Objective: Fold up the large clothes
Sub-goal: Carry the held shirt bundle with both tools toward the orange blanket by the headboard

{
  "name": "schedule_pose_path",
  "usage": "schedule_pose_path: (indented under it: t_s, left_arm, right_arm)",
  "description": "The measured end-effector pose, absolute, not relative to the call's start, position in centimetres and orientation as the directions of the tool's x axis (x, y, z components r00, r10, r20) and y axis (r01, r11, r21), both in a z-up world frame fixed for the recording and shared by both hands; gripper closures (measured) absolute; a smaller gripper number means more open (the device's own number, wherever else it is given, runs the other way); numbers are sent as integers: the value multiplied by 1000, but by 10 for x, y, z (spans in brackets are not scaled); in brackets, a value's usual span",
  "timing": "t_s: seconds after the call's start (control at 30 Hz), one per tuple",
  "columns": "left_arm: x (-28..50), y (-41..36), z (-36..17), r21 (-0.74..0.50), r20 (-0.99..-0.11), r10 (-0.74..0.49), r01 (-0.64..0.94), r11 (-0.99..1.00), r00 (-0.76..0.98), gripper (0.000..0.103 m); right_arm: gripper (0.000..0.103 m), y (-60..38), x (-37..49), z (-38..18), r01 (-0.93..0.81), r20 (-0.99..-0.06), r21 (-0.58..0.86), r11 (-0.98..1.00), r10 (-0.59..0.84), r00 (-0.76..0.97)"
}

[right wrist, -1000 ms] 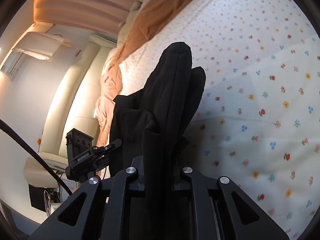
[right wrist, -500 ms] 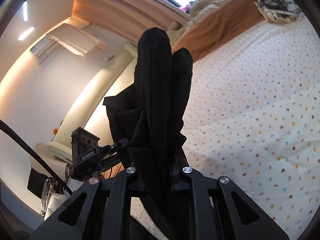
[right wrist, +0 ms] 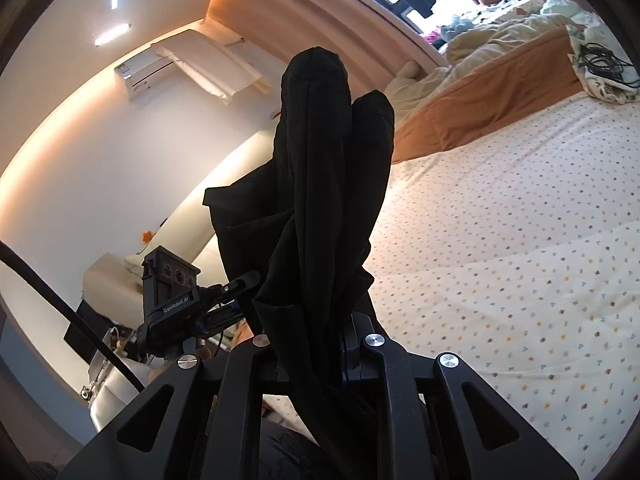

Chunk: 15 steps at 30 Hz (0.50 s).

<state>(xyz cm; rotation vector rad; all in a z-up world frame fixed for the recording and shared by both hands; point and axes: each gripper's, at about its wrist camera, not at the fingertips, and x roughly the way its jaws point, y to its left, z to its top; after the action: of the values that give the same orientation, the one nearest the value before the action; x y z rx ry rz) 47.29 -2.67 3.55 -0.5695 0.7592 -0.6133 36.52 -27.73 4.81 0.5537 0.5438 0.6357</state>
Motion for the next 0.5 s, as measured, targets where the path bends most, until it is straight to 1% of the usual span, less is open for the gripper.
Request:
schedule_pose_path:
  t_s: [0.1, 0.3, 0.5]
  left_arm:
    - [471, -13, 40, -671, -441, -682, 290, 682, 584, 67]
    - [460, 24, 41, -689, -402, -686, 293, 663, 606, 71]
    - [461, 57, 40, -700, -381, -680, 285, 655, 627, 71]
  right_arm:
    - [92, -269, 364, 52, -413, -294, 619, 668, 684, 667]
    - [92, -245, 387, 57, -442, -312, 598, 668, 703, 639]
    - [92, -216, 406, 64, -468, -327, 584, 664, 720, 612]
